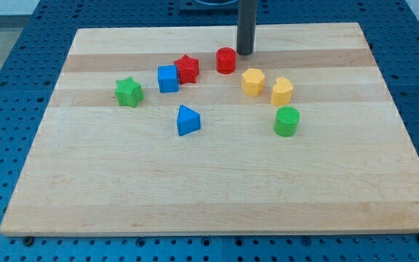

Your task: Separate the blue cube from the red star

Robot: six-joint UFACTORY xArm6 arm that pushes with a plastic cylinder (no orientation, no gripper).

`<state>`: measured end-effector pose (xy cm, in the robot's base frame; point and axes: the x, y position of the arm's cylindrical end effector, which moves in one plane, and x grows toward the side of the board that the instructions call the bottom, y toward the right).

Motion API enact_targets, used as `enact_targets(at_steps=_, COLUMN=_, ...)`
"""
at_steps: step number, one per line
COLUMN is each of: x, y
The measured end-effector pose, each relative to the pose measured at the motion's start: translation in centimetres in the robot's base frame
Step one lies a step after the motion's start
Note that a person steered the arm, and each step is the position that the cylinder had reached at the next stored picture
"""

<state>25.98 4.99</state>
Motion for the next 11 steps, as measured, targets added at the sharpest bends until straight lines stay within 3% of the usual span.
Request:
enact_targets(at_steps=3, x=-0.5, y=-10.6)
enact_targets(at_steps=11, x=10.0, y=-15.6)
